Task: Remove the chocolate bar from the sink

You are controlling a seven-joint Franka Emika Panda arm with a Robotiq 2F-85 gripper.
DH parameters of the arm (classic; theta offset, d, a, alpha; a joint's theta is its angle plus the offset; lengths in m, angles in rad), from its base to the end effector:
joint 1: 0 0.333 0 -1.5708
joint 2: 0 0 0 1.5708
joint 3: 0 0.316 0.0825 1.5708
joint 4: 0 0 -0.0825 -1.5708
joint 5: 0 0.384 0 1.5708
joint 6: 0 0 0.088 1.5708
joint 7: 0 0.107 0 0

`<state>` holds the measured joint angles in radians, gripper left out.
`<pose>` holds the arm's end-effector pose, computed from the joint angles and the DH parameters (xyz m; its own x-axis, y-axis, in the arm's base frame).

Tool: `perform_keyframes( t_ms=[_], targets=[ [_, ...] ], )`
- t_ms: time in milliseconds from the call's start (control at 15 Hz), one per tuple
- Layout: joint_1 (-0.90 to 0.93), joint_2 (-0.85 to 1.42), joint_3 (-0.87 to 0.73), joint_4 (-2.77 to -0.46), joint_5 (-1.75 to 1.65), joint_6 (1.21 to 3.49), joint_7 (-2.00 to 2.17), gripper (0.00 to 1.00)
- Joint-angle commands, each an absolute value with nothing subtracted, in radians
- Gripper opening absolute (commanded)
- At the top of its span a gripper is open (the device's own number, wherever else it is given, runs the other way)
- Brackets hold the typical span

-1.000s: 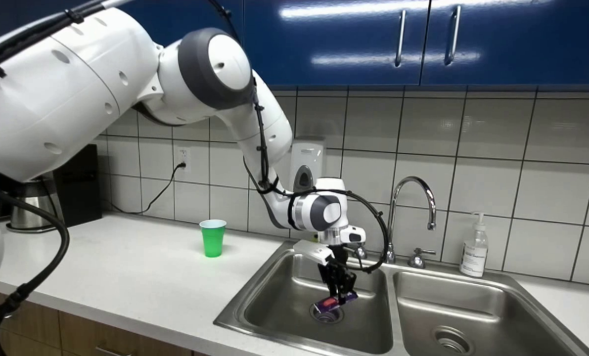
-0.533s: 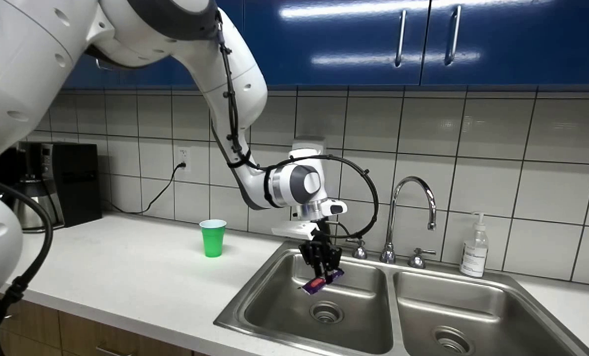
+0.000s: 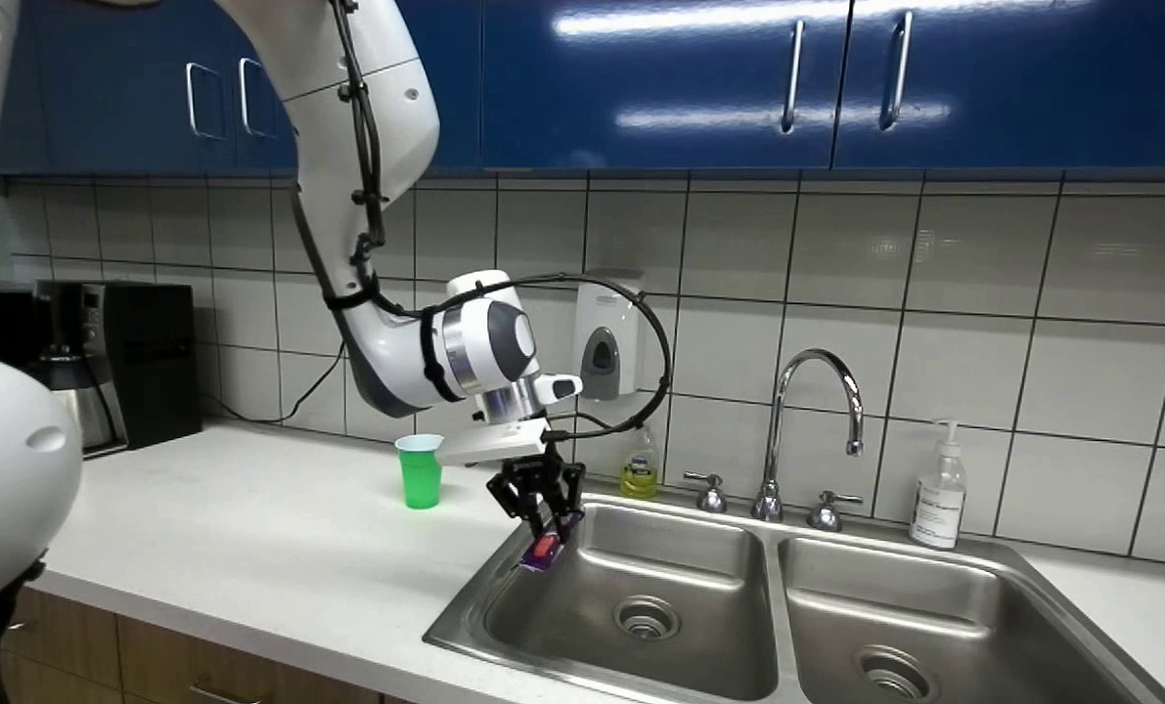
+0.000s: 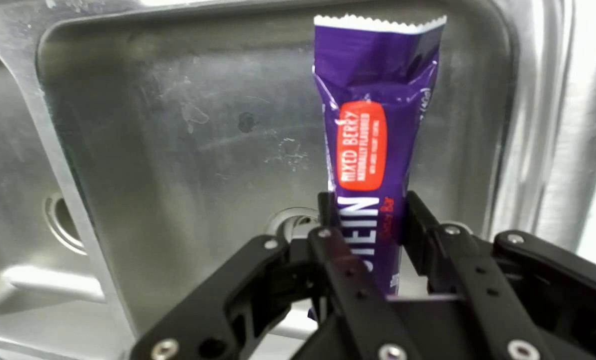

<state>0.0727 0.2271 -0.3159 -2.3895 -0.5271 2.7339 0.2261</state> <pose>0.5007 -0.1072 0.2372 0.9942 0.0329 0.1019 0.0006 -0.9535 0.3015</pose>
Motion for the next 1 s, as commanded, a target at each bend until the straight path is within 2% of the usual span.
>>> perform_keyframes(
  t_ms=[0,933],
  targets=[
    [0.083,0.143,-0.257,-2.516,-0.630,2.806,0.212,0.10],
    [0.222,0.164,-0.149,-2.655,-0.692,2.947,0.187,0.10]
  ],
)
